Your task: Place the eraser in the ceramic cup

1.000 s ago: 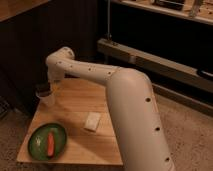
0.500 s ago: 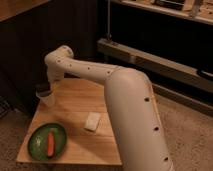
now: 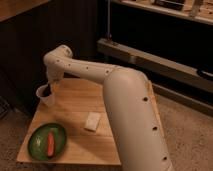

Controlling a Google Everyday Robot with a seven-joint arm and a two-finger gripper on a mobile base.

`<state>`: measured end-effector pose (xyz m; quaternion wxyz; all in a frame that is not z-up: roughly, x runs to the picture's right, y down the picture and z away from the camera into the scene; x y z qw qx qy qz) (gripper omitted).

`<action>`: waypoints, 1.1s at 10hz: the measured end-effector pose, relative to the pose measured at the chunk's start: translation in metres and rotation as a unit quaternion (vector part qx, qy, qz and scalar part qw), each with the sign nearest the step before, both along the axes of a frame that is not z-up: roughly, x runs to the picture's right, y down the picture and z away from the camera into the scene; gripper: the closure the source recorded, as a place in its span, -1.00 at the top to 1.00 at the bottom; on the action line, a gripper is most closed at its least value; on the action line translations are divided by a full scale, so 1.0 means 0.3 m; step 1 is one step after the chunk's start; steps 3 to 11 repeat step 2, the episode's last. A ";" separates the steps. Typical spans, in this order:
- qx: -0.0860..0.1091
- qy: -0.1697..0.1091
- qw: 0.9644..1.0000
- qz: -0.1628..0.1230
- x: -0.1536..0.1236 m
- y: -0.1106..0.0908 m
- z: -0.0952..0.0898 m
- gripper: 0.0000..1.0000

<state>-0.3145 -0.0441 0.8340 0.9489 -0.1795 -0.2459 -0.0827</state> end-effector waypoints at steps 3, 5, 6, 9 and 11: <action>0.002 -0.004 1.000 -0.004 0.001 0.000 -0.001 0.57; 0.002 -0.004 1.000 -0.004 0.001 0.000 -0.001 0.57; 0.002 -0.004 1.000 -0.004 0.001 0.000 -0.001 0.57; 0.002 -0.004 1.000 -0.004 0.001 0.000 -0.001 0.57; 0.002 -0.004 1.000 -0.004 0.001 0.000 -0.001 0.57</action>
